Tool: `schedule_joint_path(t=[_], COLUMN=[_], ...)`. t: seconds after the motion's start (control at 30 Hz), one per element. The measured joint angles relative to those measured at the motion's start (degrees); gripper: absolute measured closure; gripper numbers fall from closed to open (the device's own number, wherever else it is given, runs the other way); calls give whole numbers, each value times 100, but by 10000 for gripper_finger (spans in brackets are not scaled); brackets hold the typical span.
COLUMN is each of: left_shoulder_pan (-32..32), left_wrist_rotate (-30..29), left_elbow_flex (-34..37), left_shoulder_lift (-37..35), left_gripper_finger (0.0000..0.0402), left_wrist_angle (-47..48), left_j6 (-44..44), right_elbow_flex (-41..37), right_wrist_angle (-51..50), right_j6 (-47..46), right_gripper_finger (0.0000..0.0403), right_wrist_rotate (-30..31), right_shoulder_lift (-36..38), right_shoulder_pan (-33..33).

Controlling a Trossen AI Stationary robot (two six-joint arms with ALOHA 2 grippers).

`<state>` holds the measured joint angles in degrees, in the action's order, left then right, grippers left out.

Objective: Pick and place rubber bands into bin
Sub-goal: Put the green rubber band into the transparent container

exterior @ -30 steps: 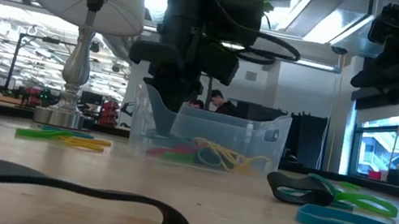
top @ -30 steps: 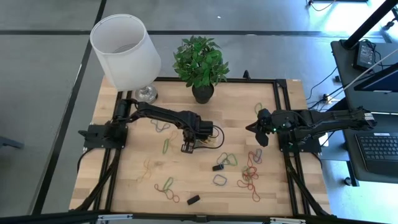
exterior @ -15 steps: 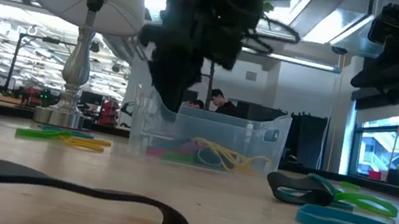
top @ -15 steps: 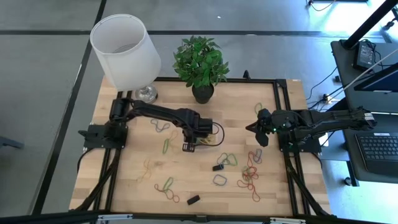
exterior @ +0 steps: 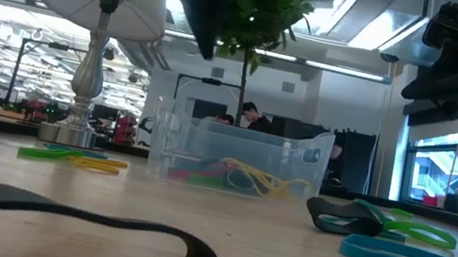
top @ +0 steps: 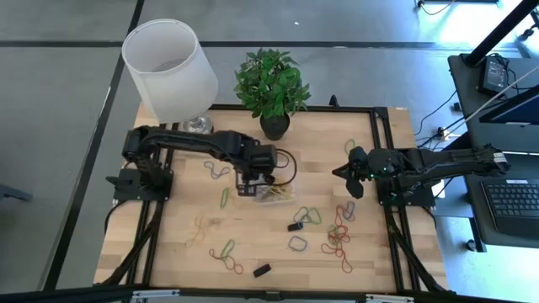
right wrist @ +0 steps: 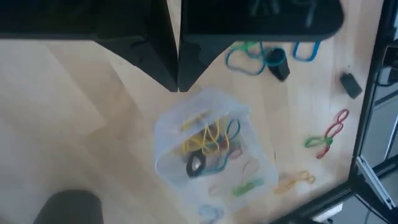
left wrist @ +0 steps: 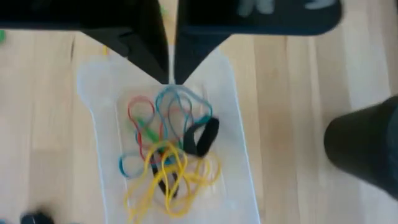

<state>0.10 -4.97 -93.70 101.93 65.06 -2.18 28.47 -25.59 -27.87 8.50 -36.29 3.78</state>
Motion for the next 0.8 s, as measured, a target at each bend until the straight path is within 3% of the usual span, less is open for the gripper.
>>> schedule_joint_path(t=[0.17, 0.37, 0.6, 0.8], left_shoulder_pan=[158, 439, 812, 1171], left_wrist_rotate=[2, 105, 381, 585], left_elbow_flex=[679, 2506, 4547, 5468], left_shoulder_lift=[-653, -1885, -3402, -4274], left_gripper_finger=[400, 400, 399, 399], left_wrist_angle=[-120, -1130, -2565, -2997], left_j6=[-143, 69, 395, 257], right_elbow_flex=[0, 2, 565, 1546], right_wrist_angle=[804, 1364, 1337, 536], right_j6=[161, 112, -51, -329], right_gripper_finger=[388, 398, 399, 401], right_wrist_rotate=[401, 727, 897, 986], right_shoulder_lift=[-139, -611, -1749, -2897], right_shoulder_pan=[1, -5, -331, -964])
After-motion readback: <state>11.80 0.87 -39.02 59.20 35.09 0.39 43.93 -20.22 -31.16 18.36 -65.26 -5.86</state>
